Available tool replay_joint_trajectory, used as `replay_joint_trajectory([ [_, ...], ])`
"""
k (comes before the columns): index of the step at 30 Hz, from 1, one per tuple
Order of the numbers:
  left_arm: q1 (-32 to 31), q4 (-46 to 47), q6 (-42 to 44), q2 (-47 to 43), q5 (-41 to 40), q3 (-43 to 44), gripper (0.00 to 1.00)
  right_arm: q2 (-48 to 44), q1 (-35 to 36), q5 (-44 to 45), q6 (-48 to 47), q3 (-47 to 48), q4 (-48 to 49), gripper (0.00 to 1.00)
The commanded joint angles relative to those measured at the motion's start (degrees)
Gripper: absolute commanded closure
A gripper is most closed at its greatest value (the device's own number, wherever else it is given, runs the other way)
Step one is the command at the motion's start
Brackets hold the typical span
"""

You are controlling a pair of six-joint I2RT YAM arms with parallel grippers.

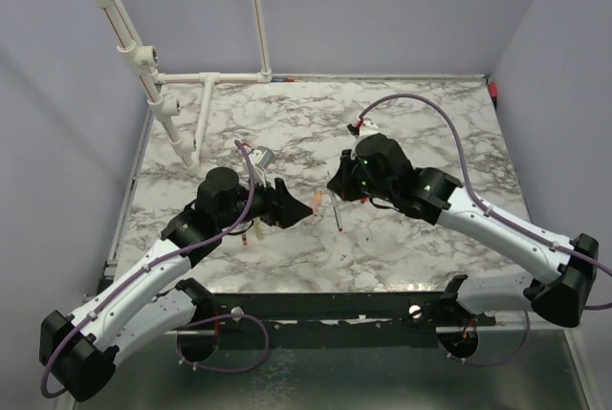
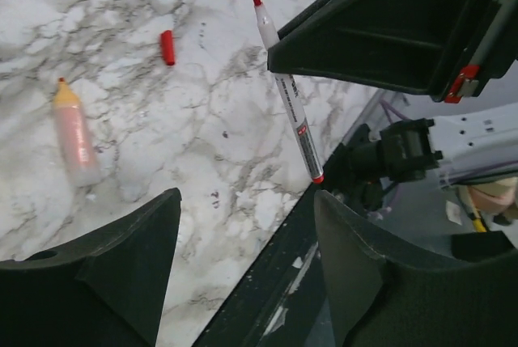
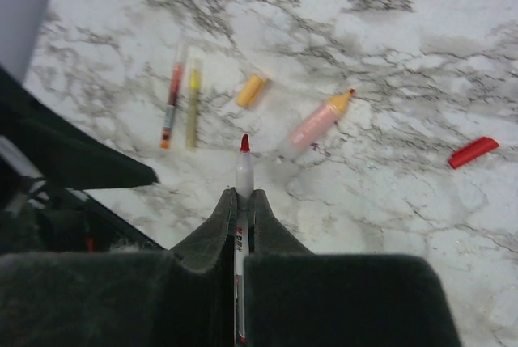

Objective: Insert the pens into the pen caps

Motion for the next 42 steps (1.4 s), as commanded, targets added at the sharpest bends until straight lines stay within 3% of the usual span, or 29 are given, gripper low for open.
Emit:
replay_joint_trajectory([
  [1, 0.1, 15.82, -8.9, -1.05, 10.43, -4.29, 0.32, -5.83, -0.32, -7.78, 2.62, -2.64, 9.42, 1.0],
  [6, 0.1, 29.21, -17.89, -1.36, 12.63, -8.31, 0.31, -9.4, -0.24, -12.91, 4.11, -4.76, 16.41, 0.99],
  [11, 0.1, 35.13, -21.02, -1.49, 13.91, -8.69, 0.31, -9.97, -0.24, -16.36, 4.76, -5.68, 21.09, 0.99],
  [23, -0.07, 38.25, -22.98, -2.47, 17.46, -9.43, 0.32, -9.51, -0.24, -24.65, 7.21, -8.11, 34.21, 0.99],
  [30, -0.13, 39.2, -22.93, -2.03, 19.89, -9.04, 0.42, -7.6, -0.24, -30.91, 5.02, -6.97, 36.28, 0.99],
  [38, -0.16, 39.2, -22.83, -2.43, 21.73, -8.73, 0.5, -7.16, -0.24, -31.37, 2.46, -6.33, 33.99, 0.99],
  [42, -0.14, 39.2, -22.52, -1.88, 22.56, -8.95, 0.59, -7.52, -0.24, -31.35, 1.96, -6.92, 34.15, 0.99],
])
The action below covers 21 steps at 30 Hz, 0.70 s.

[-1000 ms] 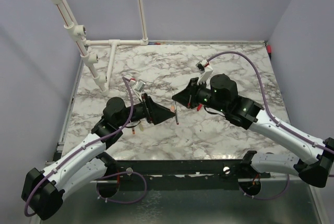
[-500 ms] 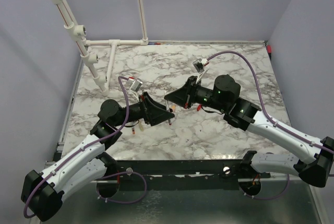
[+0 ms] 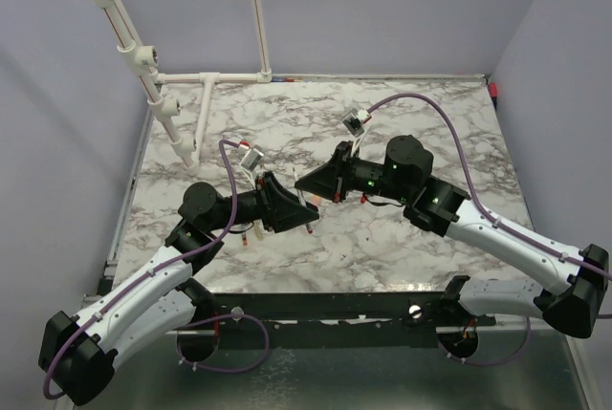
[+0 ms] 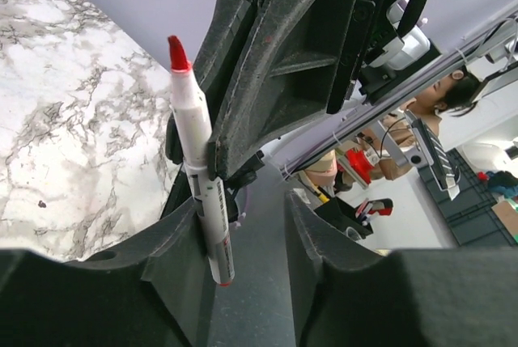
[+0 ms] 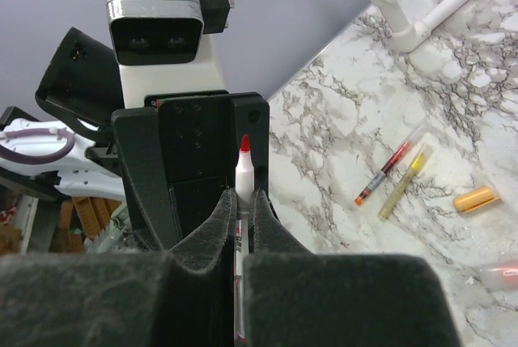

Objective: Insert the pens into the pen caps

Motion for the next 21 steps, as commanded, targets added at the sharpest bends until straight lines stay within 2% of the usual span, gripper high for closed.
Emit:
replay_joint_trajectory([
  [1, -0.14, 1.54, 0.52, 0.13, 2.96, -0.4, 0.6, -0.66, -0.24, -1.58, -1.78, 0.61, 0.2, 0.99],
  [5, -0.14, 1.54, 0.39, 0.41, 2.95, -0.88, 0.66, -0.7, -0.24, -1.98, -1.82, 0.52, 0.64, 0.99],
  [9, -0.14, 1.54, -0.08, 0.34, 2.68, -0.65, 0.93, -0.66, -0.24, -2.45, -1.84, 0.31, 0.99, 0.99],
  [11, -0.14, 1.54, -0.08, 0.15, 2.65, -0.54, 1.0, -0.65, -0.24, -2.65, -1.97, 0.36, 0.76, 0.99],
  [16, -0.14, 0.69, 0.43, -0.44, 1.51, -0.78, 1.0, -1.08, -0.24, -2.26, -3.06, 1.24, -1.09, 0.99],
  [21, -0.18, -4.01, 3.58, -0.13, -0.11, 0.07, 1.0, -2.43, -0.24, 0.53, -4.86, 2.59, -5.64, 0.99],
])
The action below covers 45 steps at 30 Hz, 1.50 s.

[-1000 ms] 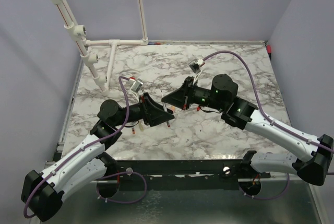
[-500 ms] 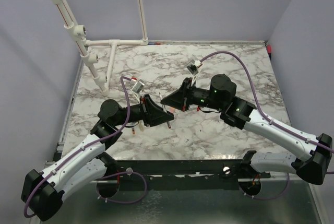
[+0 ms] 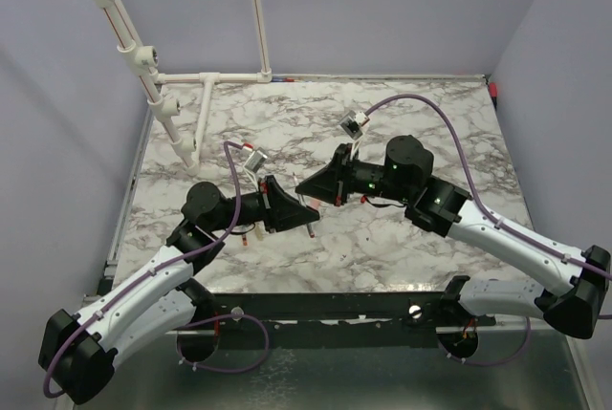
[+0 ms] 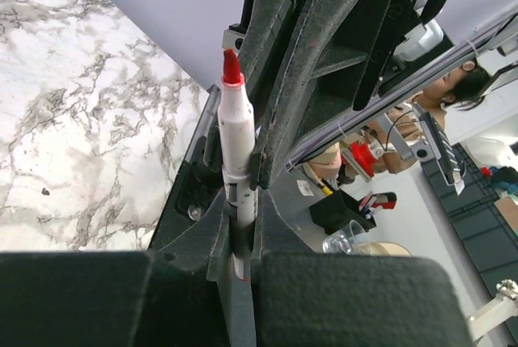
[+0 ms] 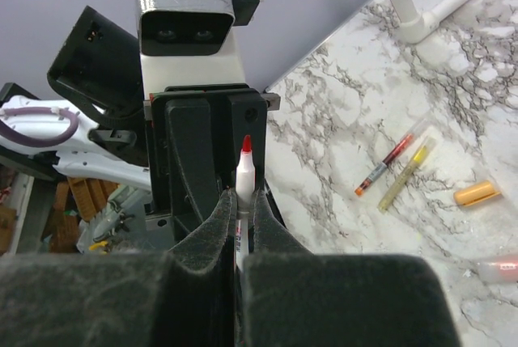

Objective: Insert the pens into the pen caps

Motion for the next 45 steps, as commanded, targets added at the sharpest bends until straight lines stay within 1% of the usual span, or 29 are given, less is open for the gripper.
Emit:
replay_joint_trajectory([
  [1, -0.14, -4.25, 3.71, -0.38, -1.09, 0.65, 1.0, -2.64, -0.24, 2.31, -2.9, 2.04, -4.83, 0.99],
  [2, -0.14, -5.49, 4.53, -0.22, -1.27, 0.98, 1.0, -2.87, -0.24, 2.68, -3.14, 2.18, -5.53, 0.99],
  [3, -0.14, -6.99, 5.56, -0.05, -1.49, 1.45, 1.0, -3.16, -0.24, 3.28, -3.23, 2.44, -6.33, 0.95],
  [5, -0.14, -11.6, 8.43, 0.3, -2.41, 2.76, 1.0, -3.89, -0.24, 5.15, -3.31, 2.89, -7.93, 0.7],
  [6, -0.14, -14.85, 10.45, 0.52, -3.31, 3.68, 1.0, -4.71, -0.24, 6.62, -3.31, 3.08, -8.96, 0.6],
  [7, -0.14, -18.28, 12.56, 0.7, -4.16, 4.71, 1.0, -5.4, -0.24, 8.25, -3.27, 3.3, -10.1, 0.52],
  [9, -0.09, -24.24, 16.62, 1.15, -5.66, 6.47, 1.0, -6.68, -0.24, 12.24, -3.54, 3.89, -12.91, 0.46],
  [11, -0.05, -28.79, 19.61, 1.22, -7.54, 7.14, 1.0, -7.32, -0.24, 18.22, -3.76, 4.51, -17.1, 0.42],
  [14, -0.07, -32.39, 22.8, 1.36, -9.22, 7.58, 1.0, -6.56, -0.24, 29.78, -3.54, 5.76, -24.56, 0.41],
  [18, -0.05, -36.66, 27.01, 0.63, -12.72, 8.53, 1.0, -3.4, -0.31, 42.2, -1.29, 7.84, -34.08, 0.4],
  [21, -0.05, -39.33, 29.98, -0.18, -14.7, 9.1, 1.0, -0.89, -0.52, 46.97, 0.36, 7.59, -37.83, 0.38],
  [24, -0.06, -40.24, 31.79, -1.36, -14.86, 9.04, 1.0, 2.15, -1.87, 47.67, 2.11, 6.97, -39.85, 0.38],
  [29, -0.1, -40.43, 32.64, -4.55, -15.6, 7.44, 1.0, 8.38, -5.64, 45.52, 6.09, 5.97, -41.65, 0.36],
  [33, -0.06, -40.36, 32.87, -6.16, -16.84, 6.93, 1.0, 13.67, -8.95, 43.2, 9.21, 5.14, -41.0, 0.36],
  [39, -0.15, -40.5, 33.44, -6.5, -16.85, 6.8, 1.0, 21.65, -12.23, 44.13, 14.53, 4.64, -39.11, 0.37],
  [45, -0.14, -40.75, 33.75, -6.87, -16.98, 6.82, 1.0, 28.87, -14.96, 44.01, 18.97, 5.34, -37.44, 0.4],
])
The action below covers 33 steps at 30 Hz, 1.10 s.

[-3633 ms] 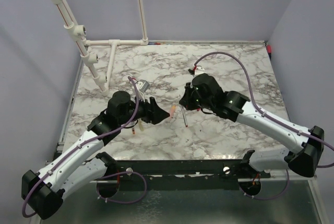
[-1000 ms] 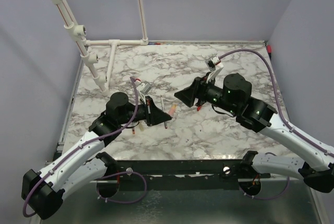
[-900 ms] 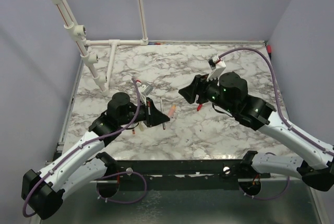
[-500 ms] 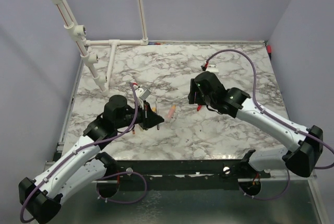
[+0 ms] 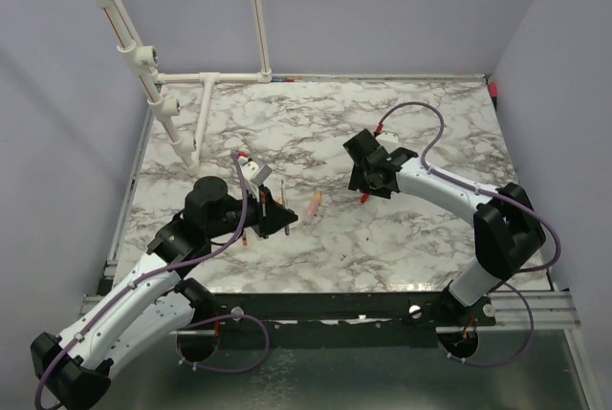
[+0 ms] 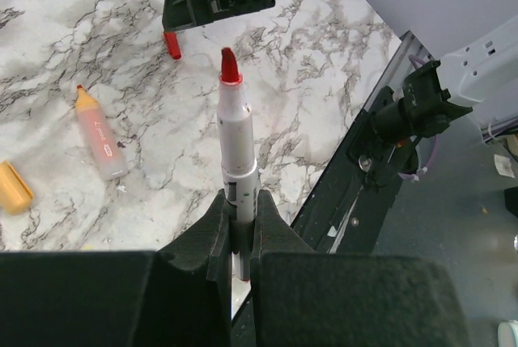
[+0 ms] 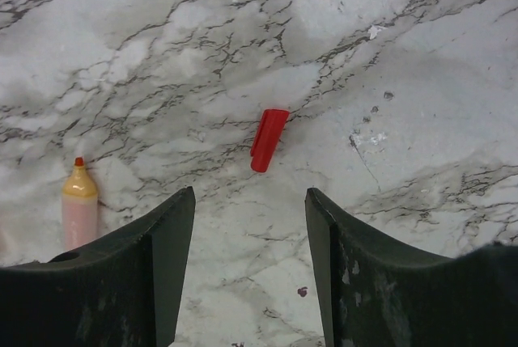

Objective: Insert the pens into the pen caps

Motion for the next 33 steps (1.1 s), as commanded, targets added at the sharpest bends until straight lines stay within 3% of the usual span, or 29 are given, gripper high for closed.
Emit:
replay_joint_trajectory([
  [1, 0.08, -0.65, 1.21, -0.88, -1.32, -0.2, 1.0, 4.49, -1.64, 1.18, 5.53, 0.12, 1.25, 0.41],
  [25, 0.08, -0.99, 1.71, -0.47, -1.34, -0.11, 1.0, 12.54, -6.25, -2.23, 11.2, -1.7, 7.54, 0.6],
  [29, 0.03, -0.99, 1.79, -0.21, -1.35, -0.02, 1.0, 12.41, -6.22, -2.34, 11.24, -2.83, 8.18, 0.66],
  [33, 0.08, -1.1, 1.76, -0.02, -1.43, -0.02, 1.0, 12.36, -6.29, -2.68, 11.49, -4.19, 9.07, 0.78],
])
